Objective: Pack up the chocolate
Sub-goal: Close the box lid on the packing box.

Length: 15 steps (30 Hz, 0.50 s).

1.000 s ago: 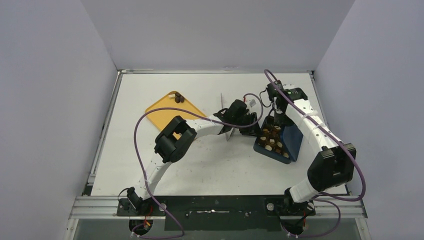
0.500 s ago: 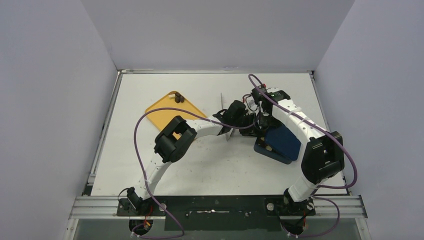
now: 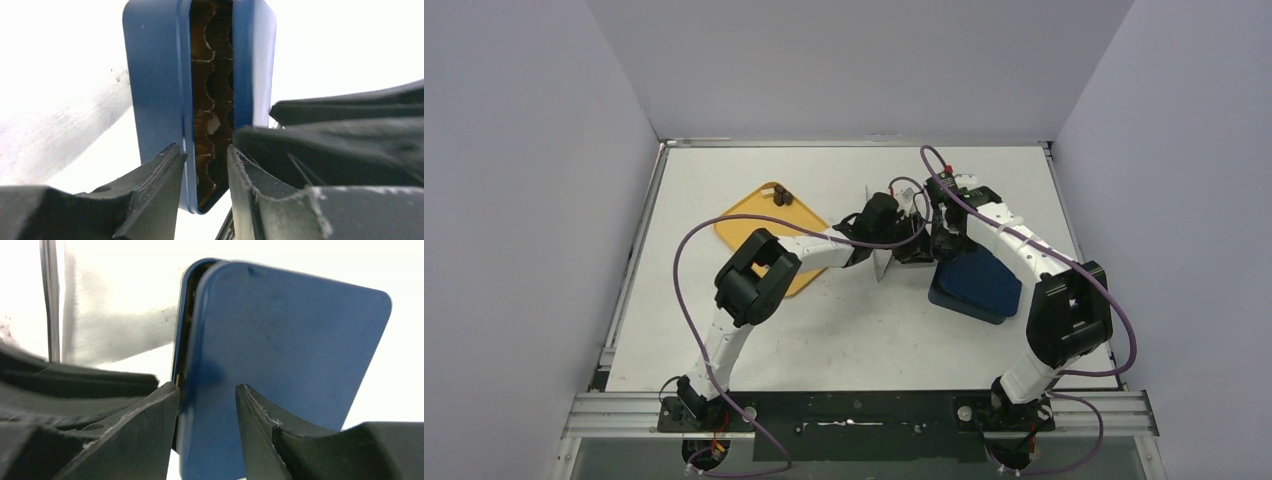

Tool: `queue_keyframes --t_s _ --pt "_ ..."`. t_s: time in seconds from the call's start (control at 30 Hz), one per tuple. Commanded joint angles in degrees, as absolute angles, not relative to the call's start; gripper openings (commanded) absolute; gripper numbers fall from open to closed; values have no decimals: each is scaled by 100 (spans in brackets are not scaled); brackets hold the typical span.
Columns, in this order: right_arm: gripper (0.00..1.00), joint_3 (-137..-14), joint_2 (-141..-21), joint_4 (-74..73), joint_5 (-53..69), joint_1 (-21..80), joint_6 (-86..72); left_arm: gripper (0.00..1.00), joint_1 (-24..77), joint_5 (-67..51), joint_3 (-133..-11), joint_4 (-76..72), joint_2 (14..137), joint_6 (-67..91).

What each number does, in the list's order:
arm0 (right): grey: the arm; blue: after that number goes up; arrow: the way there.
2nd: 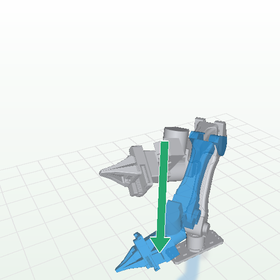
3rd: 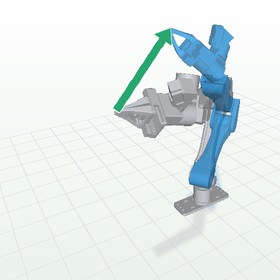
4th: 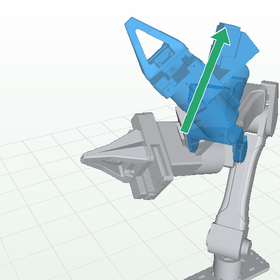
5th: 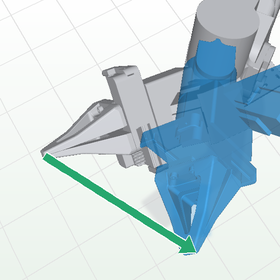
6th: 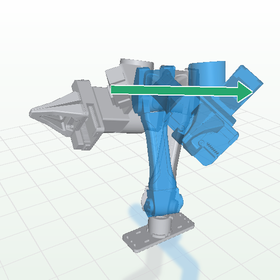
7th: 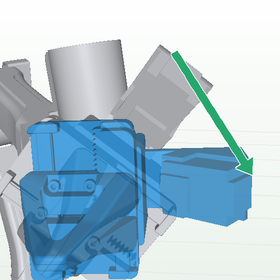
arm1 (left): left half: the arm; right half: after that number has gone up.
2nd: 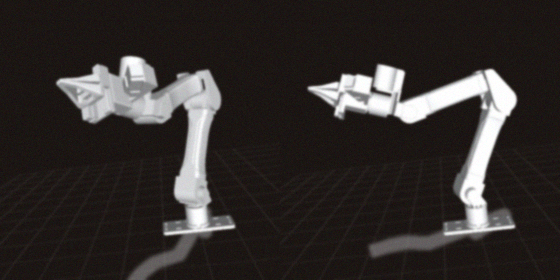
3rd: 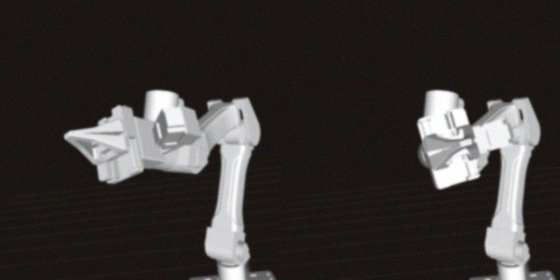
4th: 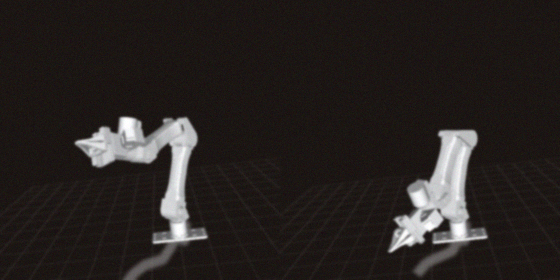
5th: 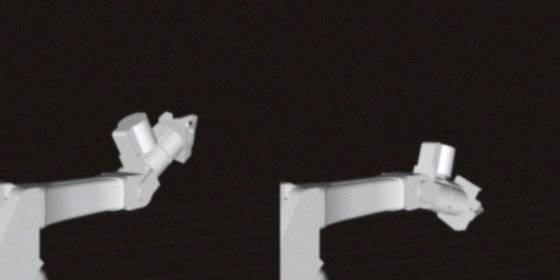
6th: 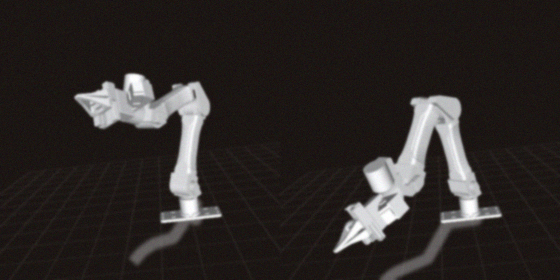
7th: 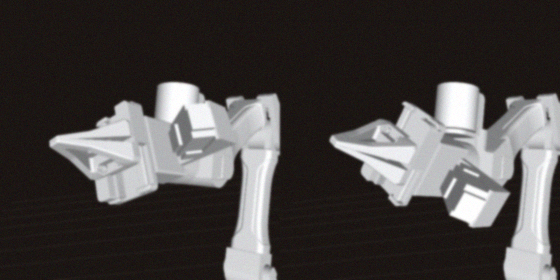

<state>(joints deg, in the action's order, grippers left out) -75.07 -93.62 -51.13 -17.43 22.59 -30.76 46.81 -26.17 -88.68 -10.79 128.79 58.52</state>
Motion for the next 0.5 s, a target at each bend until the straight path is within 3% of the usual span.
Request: queue_keyframes --t_s 0.0,0.37,0.47 --pt "47 -7445 -9276 -4605 -1441 2283 -3211 37 4499 -2867 -8630 -2205 12170 6516" --pt "56 -7894 -8976 -4744 -1497 2007 -3139 42 4403 -2673 -8675 -1922 12220 6128" --pt "67 -7576 -8591 -4472 -1359 1356 -3080 44 4408 -2672 -8810 -1920 12329 6010"
